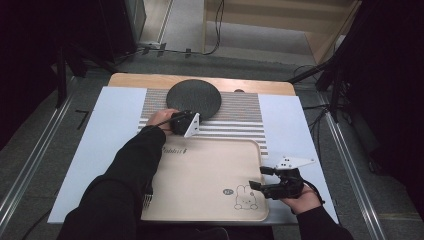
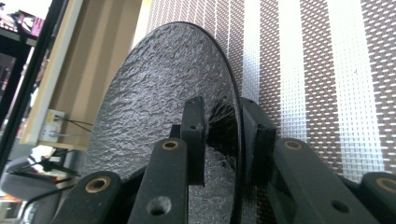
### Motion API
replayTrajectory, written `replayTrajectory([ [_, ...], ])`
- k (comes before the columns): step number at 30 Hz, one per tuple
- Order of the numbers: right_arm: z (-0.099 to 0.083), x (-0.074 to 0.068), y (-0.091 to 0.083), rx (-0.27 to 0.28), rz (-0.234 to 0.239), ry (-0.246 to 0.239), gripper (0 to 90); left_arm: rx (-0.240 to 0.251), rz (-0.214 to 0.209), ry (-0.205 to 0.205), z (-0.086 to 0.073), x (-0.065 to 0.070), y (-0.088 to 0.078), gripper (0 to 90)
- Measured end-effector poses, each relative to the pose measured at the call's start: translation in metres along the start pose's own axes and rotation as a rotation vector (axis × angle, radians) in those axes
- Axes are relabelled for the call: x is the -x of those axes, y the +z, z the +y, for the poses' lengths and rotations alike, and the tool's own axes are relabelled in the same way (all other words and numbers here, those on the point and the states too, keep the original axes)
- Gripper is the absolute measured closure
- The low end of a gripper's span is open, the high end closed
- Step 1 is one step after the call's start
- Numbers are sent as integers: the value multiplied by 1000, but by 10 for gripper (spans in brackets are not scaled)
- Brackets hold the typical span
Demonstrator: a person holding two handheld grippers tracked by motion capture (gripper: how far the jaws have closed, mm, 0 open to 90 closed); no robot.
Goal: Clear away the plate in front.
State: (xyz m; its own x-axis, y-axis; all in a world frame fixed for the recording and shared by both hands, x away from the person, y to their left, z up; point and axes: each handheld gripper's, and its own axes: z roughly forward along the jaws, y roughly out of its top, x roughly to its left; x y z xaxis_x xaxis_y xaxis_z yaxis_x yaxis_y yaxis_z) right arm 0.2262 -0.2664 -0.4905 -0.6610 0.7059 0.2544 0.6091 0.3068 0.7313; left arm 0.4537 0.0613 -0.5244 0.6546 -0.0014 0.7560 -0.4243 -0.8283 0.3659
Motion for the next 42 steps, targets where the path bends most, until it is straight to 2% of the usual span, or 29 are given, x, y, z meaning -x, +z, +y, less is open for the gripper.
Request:
replayTrajectory([
  [3,0,0,0,2,-2,2,249,-19,25,11,4,2,2,756],
  [5,-1,-1,-1,2,-3,-2,249,-29,24,-1,5,2,2,756],
  [8,-2,-2,-1,-1,-6,-5,249,-42,34,13,7,4,3,762],
  [11,-1,-2,-2,-1,-8,-5,250,-71,66,57,12,8,5,778],
  [13,-1,-2,-2,3,-7,-5,249,-92,103,110,15,13,5,797],
  [15,-1,-1,-2,5,-8,-4,249,-101,135,145,16,17,5,814],
  [16,-2,-1,-2,7,-10,-5,249,-93,145,149,16,19,5,821],
  [17,-2,-1,-2,8,-10,-4,250,-111,157,170,18,18,4,829],
  [19,-2,0,-2,7,-13,0,250,-106,195,165,21,16,2,856],
  [21,-2,0,-3,8,-13,4,249,-98,191,136,24,12,0,870],
  [25,-2,1,-2,7,-13,2,249,-88,184,178,26,12,-7,866],
  [26,-2,1,-2,7,-13,3,250,-71,179,168,27,11,-10,864],
  [29,-2,2,-2,6,-16,7,250,-62,172,178,32,9,-20,852],
  [32,-2,2,-2,7,-19,7,250,-60,184,208,39,13,-30,829],
  [34,-2,2,-3,10,-23,6,250,-40,181,211,43,16,-39,824],
  [37,-2,3,-4,23,-24,12,251,-15,171,188,50,19,-52,824],
  [39,-2,3,-4,26,-28,15,251,-20,185,191,56,21,-60,835],
  [42,-1,3,-4,31,-28,13,251,20,206,178,64,25,-72,849],
])
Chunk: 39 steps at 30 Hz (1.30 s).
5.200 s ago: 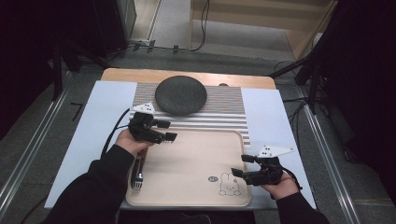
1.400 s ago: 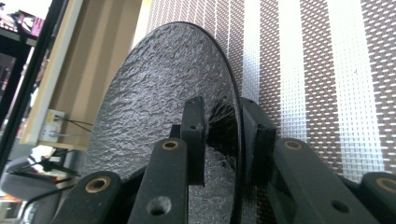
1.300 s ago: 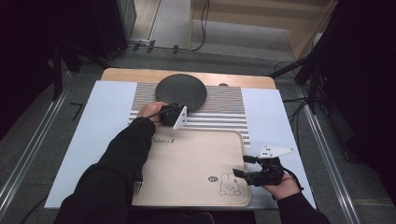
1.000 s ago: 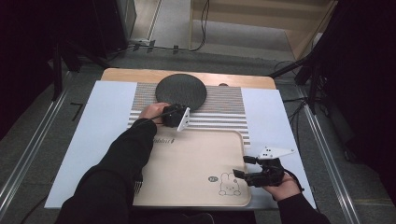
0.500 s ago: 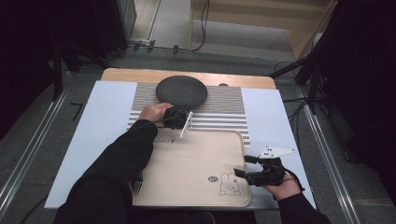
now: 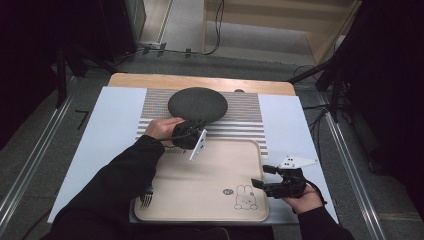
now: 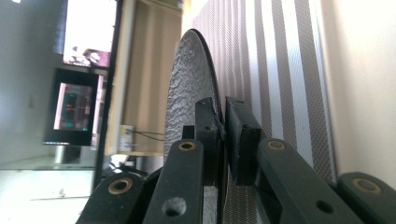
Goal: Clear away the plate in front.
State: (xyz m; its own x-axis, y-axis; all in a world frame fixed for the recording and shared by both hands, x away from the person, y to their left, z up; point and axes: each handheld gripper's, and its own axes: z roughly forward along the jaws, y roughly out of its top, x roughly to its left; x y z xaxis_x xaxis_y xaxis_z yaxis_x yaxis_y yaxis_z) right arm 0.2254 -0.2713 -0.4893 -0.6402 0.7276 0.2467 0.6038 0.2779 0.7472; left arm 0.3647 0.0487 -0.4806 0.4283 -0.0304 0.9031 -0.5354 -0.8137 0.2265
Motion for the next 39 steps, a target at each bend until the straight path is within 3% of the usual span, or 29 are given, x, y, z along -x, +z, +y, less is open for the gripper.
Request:
replayTrajectory([
  [2,0,-1,0,-2,0,0,251,35,14,-9,5,-1,-10,851],
  [5,1,-1,1,-3,-4,-2,251,69,17,20,14,-1,-23,850],
  [8,1,-2,0,-2,-10,-2,251,108,21,21,22,0,-35,849],
  [18,0,1,-3,10,-25,7,251,200,-5,39,42,15,-61,846],
  [23,0,3,-4,10,-29,17,251,207,-24,67,46,23,-68,843],
  [27,0,3,-3,11,-29,12,251,209,-32,41,49,27,-73,843],
  [30,1,4,-3,9,-31,17,251,208,-46,59,50,31,-78,842],
  [39,1,7,-2,7,-47,33,251,252,-60,85,58,43,-94,839],
])
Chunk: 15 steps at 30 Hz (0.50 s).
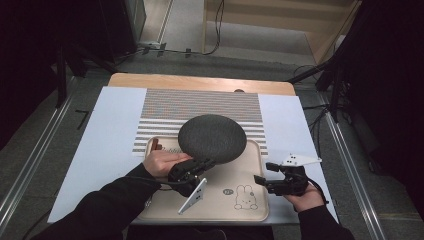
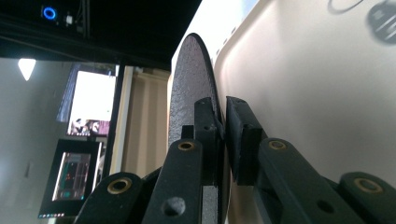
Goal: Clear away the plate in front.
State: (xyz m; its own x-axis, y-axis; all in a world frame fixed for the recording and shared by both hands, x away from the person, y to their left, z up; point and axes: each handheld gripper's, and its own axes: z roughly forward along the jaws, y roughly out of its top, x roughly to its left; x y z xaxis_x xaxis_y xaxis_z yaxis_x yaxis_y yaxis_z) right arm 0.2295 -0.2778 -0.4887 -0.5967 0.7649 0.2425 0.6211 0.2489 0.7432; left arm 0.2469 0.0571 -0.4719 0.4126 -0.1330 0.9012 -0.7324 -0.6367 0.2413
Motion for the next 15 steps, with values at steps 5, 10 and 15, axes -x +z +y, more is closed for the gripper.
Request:
replayTrajectory([
  [5,1,2,2,-7,-8,3,251,25,-18,26,7,5,-5,839],
  [10,1,4,2,-12,-22,14,251,49,-49,36,13,12,-10,834],
  [15,1,7,2,-9,-30,29,252,73,-60,53,20,21,-18,830],
])
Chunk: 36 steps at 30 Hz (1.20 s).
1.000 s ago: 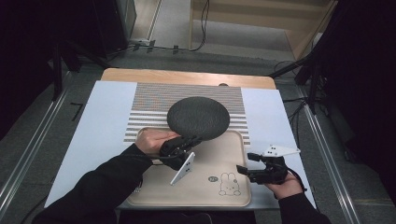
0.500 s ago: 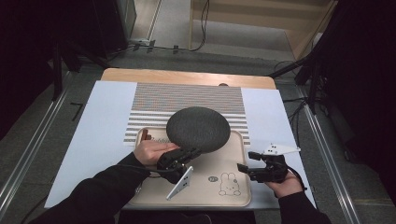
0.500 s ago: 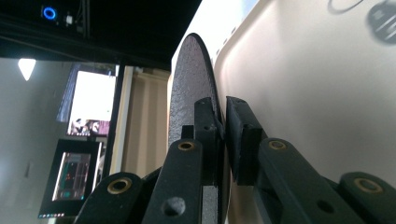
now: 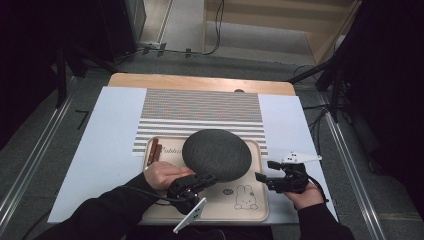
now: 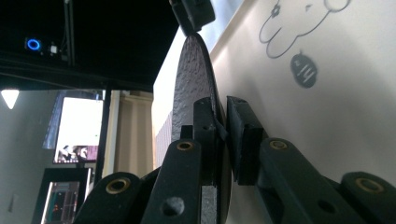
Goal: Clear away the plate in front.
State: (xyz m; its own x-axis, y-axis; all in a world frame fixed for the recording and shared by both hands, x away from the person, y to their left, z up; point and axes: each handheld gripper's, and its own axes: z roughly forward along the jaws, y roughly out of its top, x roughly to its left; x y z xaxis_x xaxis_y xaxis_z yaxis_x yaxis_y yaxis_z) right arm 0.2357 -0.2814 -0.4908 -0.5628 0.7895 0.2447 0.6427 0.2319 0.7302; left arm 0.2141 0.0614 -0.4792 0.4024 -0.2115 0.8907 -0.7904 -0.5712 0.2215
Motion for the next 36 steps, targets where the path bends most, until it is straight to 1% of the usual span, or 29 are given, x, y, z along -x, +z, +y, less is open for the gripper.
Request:
replayTrajectory([
  [3,0,0,0,5,3,-1,251,11,-10,12,3,5,-5,833],
  [4,0,0,0,7,4,-2,251,12,-14,5,3,7,-7,831],
  [7,1,0,0,9,7,-4,251,29,-44,-14,2,11,-8,830],
  [9,2,0,0,10,9,-5,251,35,-70,-5,0,15,-7,825],
  [10,2,0,0,9,9,-5,251,41,-75,-4,-1,19,-6,833],
  [12,2,0,0,12,9,-6,251,48,-90,19,-2,22,-4,841],
  [13,2,0,0,12,10,-7,251,49,-105,22,-4,22,-3,846],
  [14,2,0,0,14,10,-7,251,57,-109,12,-5,23,-3,850],
  [16,2,0,0,14,9,-7,251,67,-153,-20,-9,21,-2,860],
  [17,2,0,1,13,10,-7,252,70,-156,-15,-10,22,-3,859],
  [18,2,0,1,13,10,-8,251,73,-168,-17,-11,22,-2,858],
  [19,2,-1,0,12,12,-6,251,79,-186,-25,-11,21,-2,850],
  [20,2,-1,0,13,15,-7,251,84,-190,-35,-12,21,-2,845],
  [22,2,-1,0,9,17,-12,251,94,-218,-53,-14,21,0,832],
  [24,2,-2,1,9,19,-16,251,91,-232,-39,-14,25,1,821],
  [26,2,-2,1,13,21,-18,251,92,-236,-23,-14,27,2,808],
  [30,2,-2,1,10,23,-19,251,97,-261,-31,-14,29,5,788],
  [36,2,-3,1,4,27,-23,251,90,-296,-23,-16,33,8,751],
])
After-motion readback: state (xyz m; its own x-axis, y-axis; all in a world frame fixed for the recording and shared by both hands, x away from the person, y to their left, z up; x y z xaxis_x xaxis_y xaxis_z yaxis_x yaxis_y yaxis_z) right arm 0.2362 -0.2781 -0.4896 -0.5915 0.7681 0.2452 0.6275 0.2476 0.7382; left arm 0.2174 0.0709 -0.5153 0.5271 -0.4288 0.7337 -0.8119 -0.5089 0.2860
